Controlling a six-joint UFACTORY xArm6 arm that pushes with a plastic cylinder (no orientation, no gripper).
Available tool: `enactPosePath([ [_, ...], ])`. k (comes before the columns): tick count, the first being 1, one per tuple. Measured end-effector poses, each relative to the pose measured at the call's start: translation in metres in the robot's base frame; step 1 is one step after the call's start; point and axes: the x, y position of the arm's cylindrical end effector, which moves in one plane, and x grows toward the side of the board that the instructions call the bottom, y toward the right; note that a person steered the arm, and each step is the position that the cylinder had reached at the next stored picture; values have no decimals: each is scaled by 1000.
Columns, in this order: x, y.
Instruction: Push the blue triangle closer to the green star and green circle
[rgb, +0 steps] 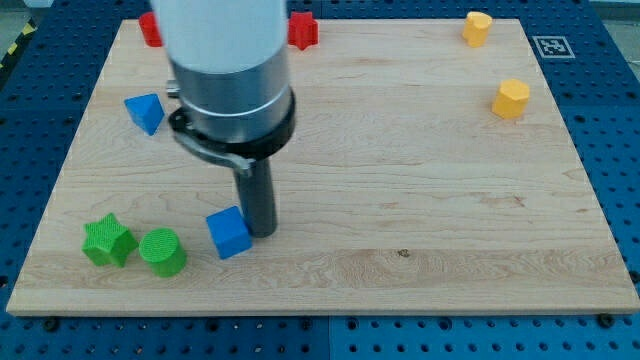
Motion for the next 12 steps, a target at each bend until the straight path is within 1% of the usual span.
enactPosePath([
  [1, 1, -23],
  [2, -8, -37],
  [3, -31, -45],
  [4, -65, -89],
  [6, -115, -223],
  [7, -151, -226],
  [8, -195, -171],
  [9, -194, -133],
  [11, -138, -140],
  [12, -145, -141],
])
